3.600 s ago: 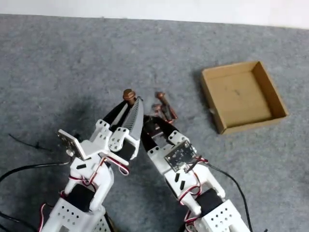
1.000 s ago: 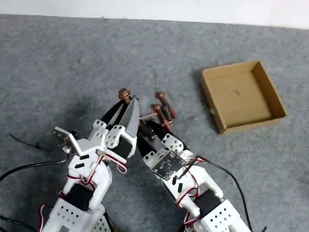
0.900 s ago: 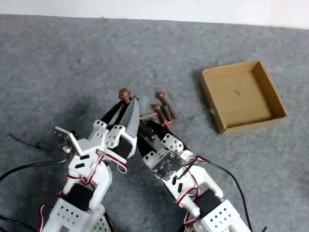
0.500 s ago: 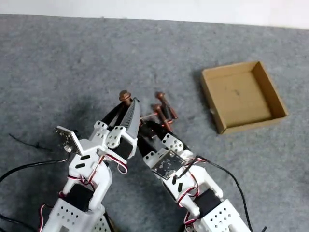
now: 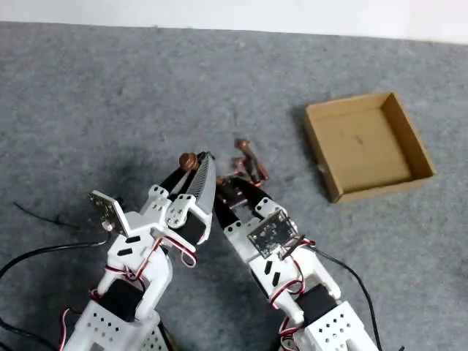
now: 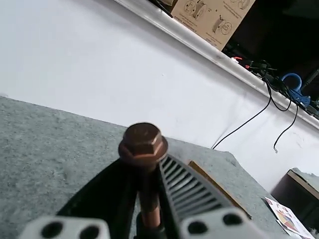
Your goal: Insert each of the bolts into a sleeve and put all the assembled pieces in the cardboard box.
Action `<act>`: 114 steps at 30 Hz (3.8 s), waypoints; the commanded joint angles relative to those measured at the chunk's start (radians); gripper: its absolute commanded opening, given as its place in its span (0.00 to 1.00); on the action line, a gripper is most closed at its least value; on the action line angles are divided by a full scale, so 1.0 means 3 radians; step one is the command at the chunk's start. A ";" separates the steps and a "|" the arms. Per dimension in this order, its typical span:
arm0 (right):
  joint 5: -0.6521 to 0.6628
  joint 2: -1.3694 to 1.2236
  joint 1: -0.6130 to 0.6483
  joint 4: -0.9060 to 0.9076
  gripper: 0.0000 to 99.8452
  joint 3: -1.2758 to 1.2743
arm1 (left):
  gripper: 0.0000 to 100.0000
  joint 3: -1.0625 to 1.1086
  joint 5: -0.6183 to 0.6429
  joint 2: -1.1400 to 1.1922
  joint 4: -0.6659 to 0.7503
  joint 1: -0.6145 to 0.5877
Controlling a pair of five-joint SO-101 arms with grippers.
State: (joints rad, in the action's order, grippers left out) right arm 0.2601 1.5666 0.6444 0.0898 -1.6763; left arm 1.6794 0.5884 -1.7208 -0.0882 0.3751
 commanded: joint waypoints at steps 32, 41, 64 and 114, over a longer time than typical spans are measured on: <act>0.0332 0.0090 -0.0100 -0.0018 0.00 -0.0381 | 0.00 0.0069 -0.0772 -0.0043 -0.0460 0.0483; 0.0614 0.0084 -0.0105 0.0100 0.00 -0.0381 | 0.00 0.0064 -0.0777 -0.0043 -0.0465 0.0488; 0.0639 0.0090 -0.0100 0.0146 0.00 -0.0381 | 0.00 0.0074 -0.0910 -0.0033 -0.0593 0.0504; 0.0634 0.0069 -0.0074 0.0146 0.00 -0.0376 | 0.00 -0.0575 -0.0915 0.2243 0.0266 0.0330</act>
State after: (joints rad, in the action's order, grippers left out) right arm 0.4442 1.5620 0.6260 0.1404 -1.6763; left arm 1.5075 0.3245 -1.0978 -0.0115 0.4872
